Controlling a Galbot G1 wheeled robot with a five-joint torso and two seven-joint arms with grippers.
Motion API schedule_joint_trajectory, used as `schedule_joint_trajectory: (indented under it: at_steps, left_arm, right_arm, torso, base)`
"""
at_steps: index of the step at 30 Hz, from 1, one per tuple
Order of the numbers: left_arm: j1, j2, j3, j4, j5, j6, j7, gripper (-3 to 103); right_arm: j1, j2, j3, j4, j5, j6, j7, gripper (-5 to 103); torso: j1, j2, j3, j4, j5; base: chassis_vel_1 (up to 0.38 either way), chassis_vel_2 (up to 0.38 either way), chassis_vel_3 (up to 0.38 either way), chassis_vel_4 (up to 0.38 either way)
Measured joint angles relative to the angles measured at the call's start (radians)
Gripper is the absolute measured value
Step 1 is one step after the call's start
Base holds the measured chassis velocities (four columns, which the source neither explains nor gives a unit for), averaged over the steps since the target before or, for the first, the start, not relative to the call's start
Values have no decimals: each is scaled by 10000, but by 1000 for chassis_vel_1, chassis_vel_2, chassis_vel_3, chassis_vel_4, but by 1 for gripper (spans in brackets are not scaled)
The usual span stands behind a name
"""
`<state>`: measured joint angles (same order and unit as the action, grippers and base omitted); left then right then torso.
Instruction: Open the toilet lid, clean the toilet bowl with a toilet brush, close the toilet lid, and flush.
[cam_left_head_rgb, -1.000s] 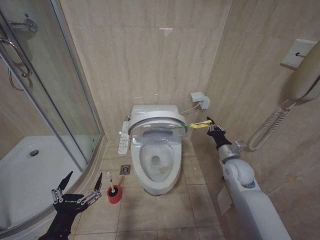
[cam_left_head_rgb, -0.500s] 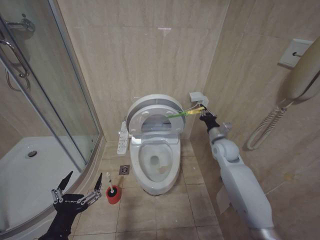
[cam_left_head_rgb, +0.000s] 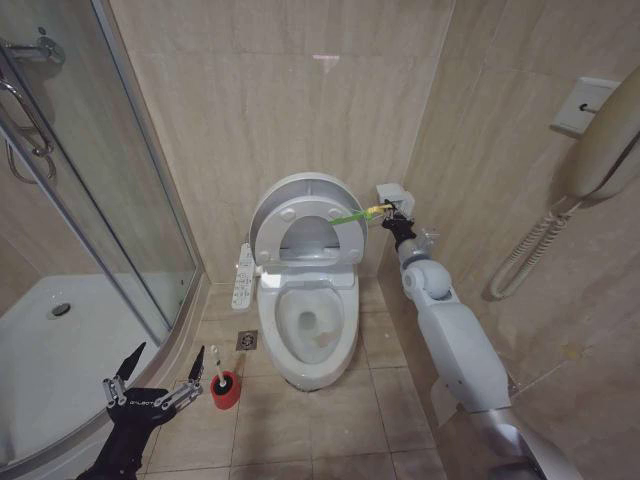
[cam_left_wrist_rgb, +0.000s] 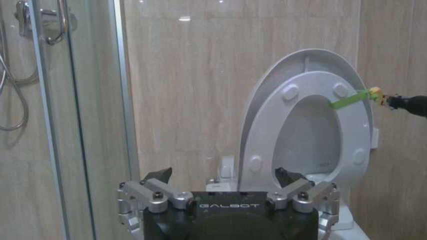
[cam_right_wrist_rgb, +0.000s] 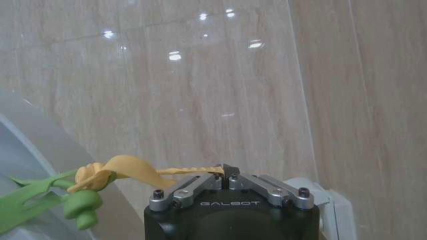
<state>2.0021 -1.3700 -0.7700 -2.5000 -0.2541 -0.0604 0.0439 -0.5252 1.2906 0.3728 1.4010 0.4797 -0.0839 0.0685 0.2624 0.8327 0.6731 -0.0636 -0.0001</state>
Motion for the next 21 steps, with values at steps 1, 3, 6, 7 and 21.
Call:
schedule_joint_trajectory:
  at_steps: [1, 3, 6, 7, 21]
  left_arm:
    - [0, 0, 0, 0, 0, 0, 0, 100]
    - [0, 0, 0, 0, 0, 0, 0, 100]
    - [0, 0, 0, 0, 0, 0, 0, 100]
    - [0, 0, 0, 0, 0, 0, 0, 100]
    - [0, 0, 0, 0, 0, 0, 0, 100]
  right_arm:
    - [60, 25, -19, -70, -3, -5, 1, 1]
    - [187, 51, -82, -222, -14, -18, 3, 1]
    - [319, 47, -142, -325, -17, -27, 3, 1]
    - [396, 30, -177, -382, -17, -34, 3, 1]
    - [1679, 0, -737, -1274, 24, -87, 92, 1]
  torso:
    - [0, 0, 0, 0, 0]
    - [0, 0, 0, -1, 0]
    - [0, 0, 0, -1, 0]
    - [0, 0, 0, -1, 0]
    - [0, 0, 0, 1, 0]
  base:
    - [0, 0, 0, 0]
    - [0, 0, 0, 0]
    - [0, 0, 0, 0]
    - [0, 0, 0, 0]
    - [0, 0, 0, 0]
